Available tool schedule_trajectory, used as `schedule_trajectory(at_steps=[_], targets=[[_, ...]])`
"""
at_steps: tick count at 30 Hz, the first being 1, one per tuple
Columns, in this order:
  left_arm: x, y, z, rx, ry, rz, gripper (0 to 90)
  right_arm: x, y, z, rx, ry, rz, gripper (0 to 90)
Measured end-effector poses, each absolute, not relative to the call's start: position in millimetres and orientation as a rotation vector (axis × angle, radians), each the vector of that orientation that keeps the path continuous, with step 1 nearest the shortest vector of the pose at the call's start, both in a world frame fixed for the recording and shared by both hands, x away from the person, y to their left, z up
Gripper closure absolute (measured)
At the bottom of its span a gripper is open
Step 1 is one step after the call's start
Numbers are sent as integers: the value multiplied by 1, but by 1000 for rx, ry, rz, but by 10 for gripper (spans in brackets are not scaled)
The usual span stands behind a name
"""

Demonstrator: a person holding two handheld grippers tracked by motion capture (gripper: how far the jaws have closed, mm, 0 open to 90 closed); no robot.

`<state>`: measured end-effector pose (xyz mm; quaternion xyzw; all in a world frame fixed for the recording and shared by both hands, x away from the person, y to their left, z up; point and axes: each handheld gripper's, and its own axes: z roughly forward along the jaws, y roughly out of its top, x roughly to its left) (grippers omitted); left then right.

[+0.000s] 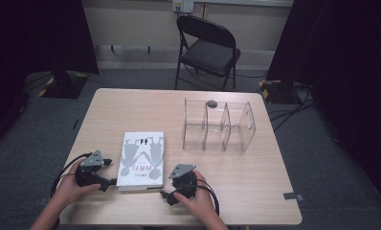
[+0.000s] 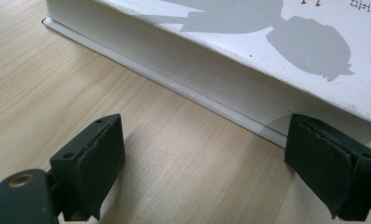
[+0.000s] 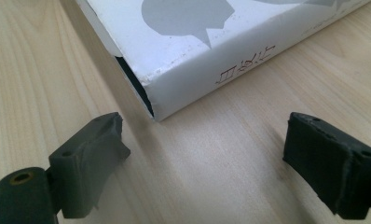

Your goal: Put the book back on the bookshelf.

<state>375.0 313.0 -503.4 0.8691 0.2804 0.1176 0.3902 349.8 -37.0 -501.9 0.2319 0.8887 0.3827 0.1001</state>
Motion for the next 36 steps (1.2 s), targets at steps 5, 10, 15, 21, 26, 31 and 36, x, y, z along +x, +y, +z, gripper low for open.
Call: schedule_trajectory(at_steps=[5,10,15,21,26,31,36], targets=[[374,313,-503,2219,712,308,106,352,-37,-502,660,2640,1138,102],[370,316,-500,2236,729,290,154,353,-33,-502,680,2633,1135,98],[363,318,-497,2246,739,259,159,355,-29,-502,675,2636,1132,98],[349,317,-495,2278,705,220,161,358,-21,-502,639,2642,1147,131],[339,312,-495,2282,679,219,160,361,-14,-502,637,2639,1166,183],[335,301,-493,2295,650,235,167,364,-11,-501,660,2630,1166,188],[336,294,-492,2256,687,268,185,363,-10,-501,673,2626,1162,185]])
